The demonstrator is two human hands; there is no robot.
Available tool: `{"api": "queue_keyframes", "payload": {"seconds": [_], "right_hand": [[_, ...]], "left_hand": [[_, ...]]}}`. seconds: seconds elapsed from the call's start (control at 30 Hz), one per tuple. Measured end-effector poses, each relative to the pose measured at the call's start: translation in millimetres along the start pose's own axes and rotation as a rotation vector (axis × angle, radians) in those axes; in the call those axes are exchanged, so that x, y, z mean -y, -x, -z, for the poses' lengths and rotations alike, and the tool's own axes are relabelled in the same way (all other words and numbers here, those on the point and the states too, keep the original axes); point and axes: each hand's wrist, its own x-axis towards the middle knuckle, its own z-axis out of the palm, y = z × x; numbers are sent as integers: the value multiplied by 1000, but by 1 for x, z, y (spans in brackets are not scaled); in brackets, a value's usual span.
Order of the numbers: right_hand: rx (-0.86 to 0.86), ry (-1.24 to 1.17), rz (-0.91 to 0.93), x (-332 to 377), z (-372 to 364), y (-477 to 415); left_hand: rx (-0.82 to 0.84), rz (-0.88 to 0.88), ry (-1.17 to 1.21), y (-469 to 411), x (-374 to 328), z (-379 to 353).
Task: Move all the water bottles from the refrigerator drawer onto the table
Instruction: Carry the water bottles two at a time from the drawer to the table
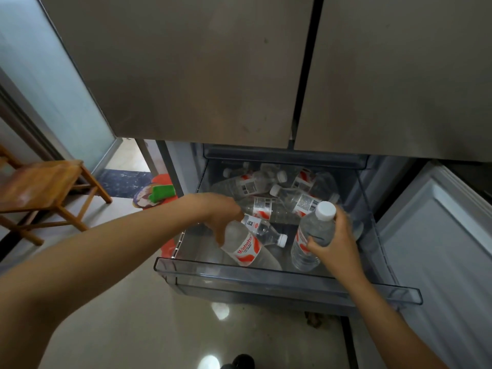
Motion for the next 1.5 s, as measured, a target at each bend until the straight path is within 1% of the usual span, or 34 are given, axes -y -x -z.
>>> {"api": "queue_keyframes", "payload": {"seconds": [0.2,0.27,0.37,0.47,0.57,0.63,0.67,0.73,0.77,0.8,0.9,0.97,1.07,1.17,1.23,1.37,1.5], "right_hand": [[3,11,23,-2,-1,0],[-2,5,26,-2,-1,-1],[4,-3,35,-3,-2,-1],[25,12,42,-3,-2,-1],[27,9,13,-6,-3,-2],[14,11,-12,-7,-4,-4],[12,14,-18,-7,-4,-4],[23,24,-24,-6,-4,-5],[27,34,-24,-7,-4,-6],[26,39,-26,-8,-5,-6],[1,29,-42,-10,-5,-6],[-3,29,-49,-12,-5,-7],[10,11,-49,-15,-6,-8],[7,-3,-60,-16,-5,-9],[0,-14,-64,-14,-5,-10],[-10,3,-61,-8,-2,-7],[21,34,-54,-5,-2,-5]], "left_hand": [[-143,30,-63,19,-15,12],[-206,43,2,21,-16,4],[-353,19,331,27,-9,-22],[-446,-19,659,30,-5,-55],[-545,34,929,32,-3,-83],[-560,41,1040,37,-7,-93],[-526,34,1073,39,-9,-97],[-450,24,1047,39,-15,-102],[-439,30,1023,37,-18,-102],[-458,41,1031,36,-19,-103],[-565,75,1171,32,-15,-108],[-570,86,1210,30,-14,-110],[-557,72,1229,27,-12,-110],[-579,75,1165,25,-10,-106],[-613,77,1150,23,-10,-105],[-696,106,1201,19,-14,-103],[-790,111,1255,18,-16,-105]]}}
